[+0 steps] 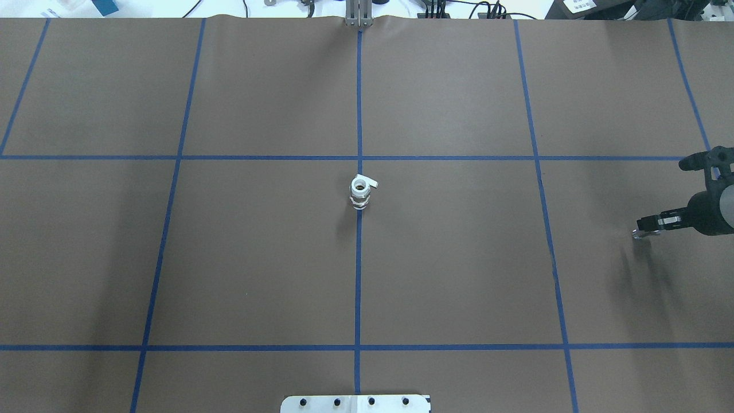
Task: Assemble PPR valve and pipe with both arms
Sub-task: 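Reach the right gripper down and grasp the chrome valve body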
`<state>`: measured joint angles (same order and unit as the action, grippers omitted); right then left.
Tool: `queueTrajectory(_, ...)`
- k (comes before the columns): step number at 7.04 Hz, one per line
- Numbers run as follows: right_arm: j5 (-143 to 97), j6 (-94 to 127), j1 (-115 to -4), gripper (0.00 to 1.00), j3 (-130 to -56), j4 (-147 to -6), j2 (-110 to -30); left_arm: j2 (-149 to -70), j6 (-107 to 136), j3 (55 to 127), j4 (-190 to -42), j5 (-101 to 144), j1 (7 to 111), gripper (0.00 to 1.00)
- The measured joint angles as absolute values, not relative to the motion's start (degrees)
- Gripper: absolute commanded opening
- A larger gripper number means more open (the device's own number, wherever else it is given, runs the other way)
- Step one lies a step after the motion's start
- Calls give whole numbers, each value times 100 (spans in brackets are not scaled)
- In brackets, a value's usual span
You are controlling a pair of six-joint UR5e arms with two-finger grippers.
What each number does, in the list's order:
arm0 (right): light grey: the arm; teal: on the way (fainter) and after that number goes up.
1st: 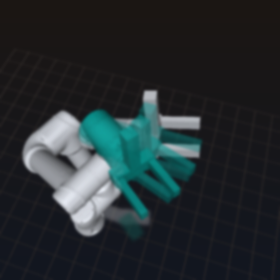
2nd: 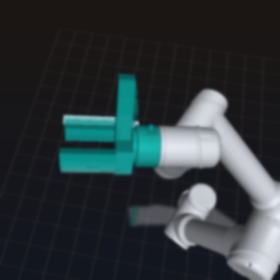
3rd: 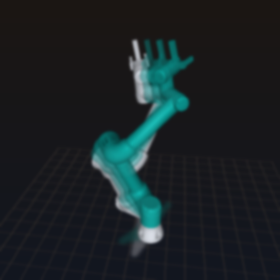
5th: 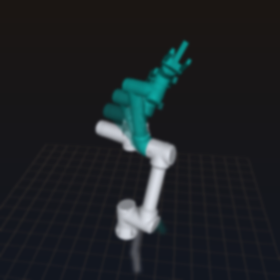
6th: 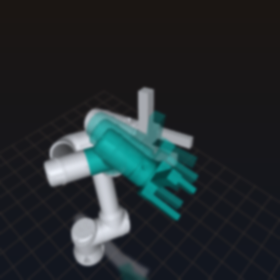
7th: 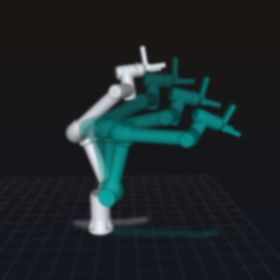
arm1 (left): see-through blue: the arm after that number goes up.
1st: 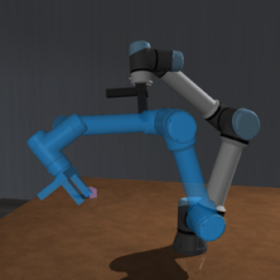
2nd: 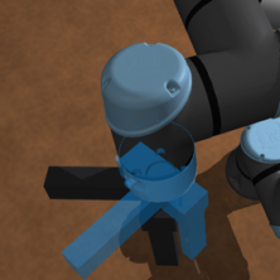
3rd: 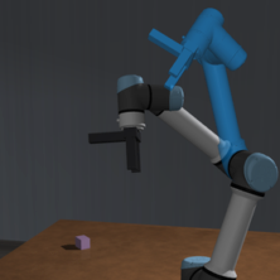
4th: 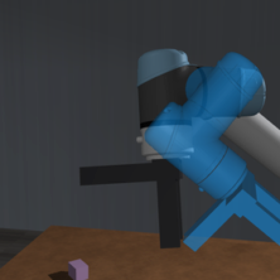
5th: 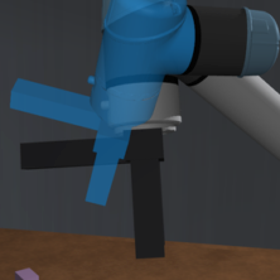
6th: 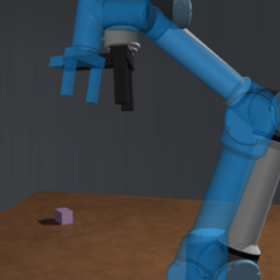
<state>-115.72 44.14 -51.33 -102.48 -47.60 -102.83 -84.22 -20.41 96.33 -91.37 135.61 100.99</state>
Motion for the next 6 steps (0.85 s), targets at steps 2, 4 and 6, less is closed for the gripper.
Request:
queueTrajectory(2,-11565,4390,-5117,55,-10235,-4781,-10288,-8420,-2039,9640,-9140,13561,10099,100)
queueTrajectory(4,-11553,4386,-5067,49,-10206,-4789,-10290,-8421,-2039,9641,-9141,13562,10099,100)
queueTrajectory(6,-11549,4386,-5049,0,-10183,-4792,-10286,-8428,-2039,9642,-9141,13562,10099,100)
